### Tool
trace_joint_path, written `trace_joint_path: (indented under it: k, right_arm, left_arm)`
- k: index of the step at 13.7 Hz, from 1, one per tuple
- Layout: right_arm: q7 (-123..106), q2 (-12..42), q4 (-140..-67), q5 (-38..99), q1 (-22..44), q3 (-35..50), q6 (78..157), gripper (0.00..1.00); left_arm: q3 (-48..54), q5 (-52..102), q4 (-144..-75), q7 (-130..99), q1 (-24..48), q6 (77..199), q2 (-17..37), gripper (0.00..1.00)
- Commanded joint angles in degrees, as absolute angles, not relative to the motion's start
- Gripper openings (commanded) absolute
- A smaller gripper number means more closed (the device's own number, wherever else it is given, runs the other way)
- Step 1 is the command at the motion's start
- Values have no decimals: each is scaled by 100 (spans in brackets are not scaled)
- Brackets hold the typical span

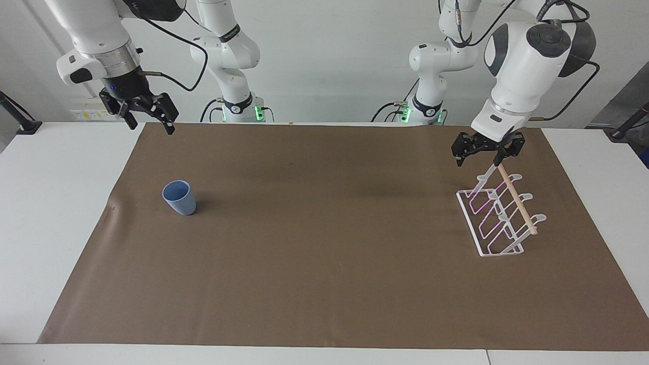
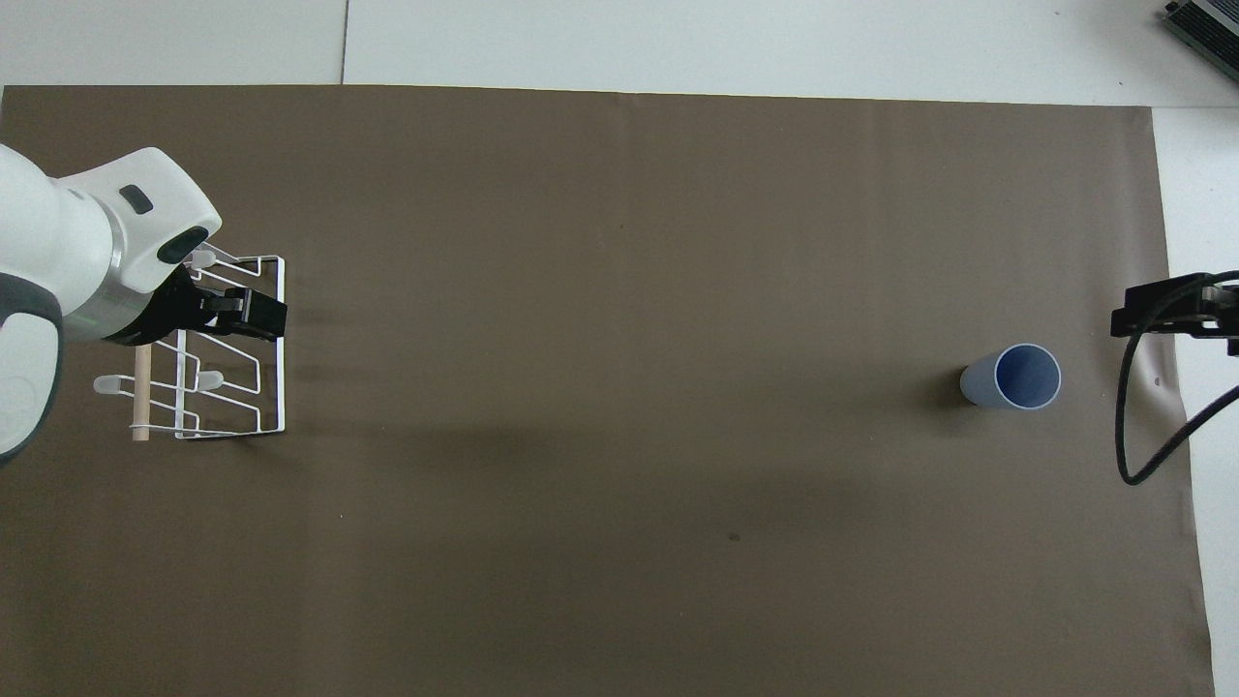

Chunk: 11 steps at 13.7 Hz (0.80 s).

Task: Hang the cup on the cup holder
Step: 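Reach the right gripper down to the light blue cup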

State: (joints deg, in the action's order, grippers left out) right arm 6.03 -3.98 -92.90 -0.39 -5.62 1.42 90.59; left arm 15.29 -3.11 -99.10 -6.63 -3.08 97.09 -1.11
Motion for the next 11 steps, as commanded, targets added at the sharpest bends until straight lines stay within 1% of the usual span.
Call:
trace_joint_path:
  k: [1, 3, 4, 5, 6, 7, 11]
  right_arm:
    - [633, -545, -9501, 62, -545, 97, 9202, 100]
    - [615, -545, -9501, 62, -545, 97, 9193, 100]
    - [572, -545, -9501, 62, -545, 97, 9193, 100]
    - [484, -545, -9501, 62, -545, 97, 9193, 100]
    - [475, -545, -9510, 53, -545, 97, 9193, 100]
    - [475, -545, -9501, 61, -545, 97, 9193, 100]
    - [466, -545, -9510, 61, -536, 97, 9193, 100]
  left_arm:
    - [1450, -177, -8851, -651, -299, 8682, -19, 100]
    - [1494, -185, -8701, -694, -281, 8666, -26, 100]
    - [1451, -141, -8632, -668, -386, 8779, -18, 100]
    - [1389, -115, -8770, -616, -500, 9015, -70, 100]
    - [1415, 164, -9093, -467, -797, 9052, -192, 100]
    - [1424, 324, -9201, -414, -835, 9079, -272, 100]
    - [1424, 360, -9237, -361, -835, 9062, -316, 100]
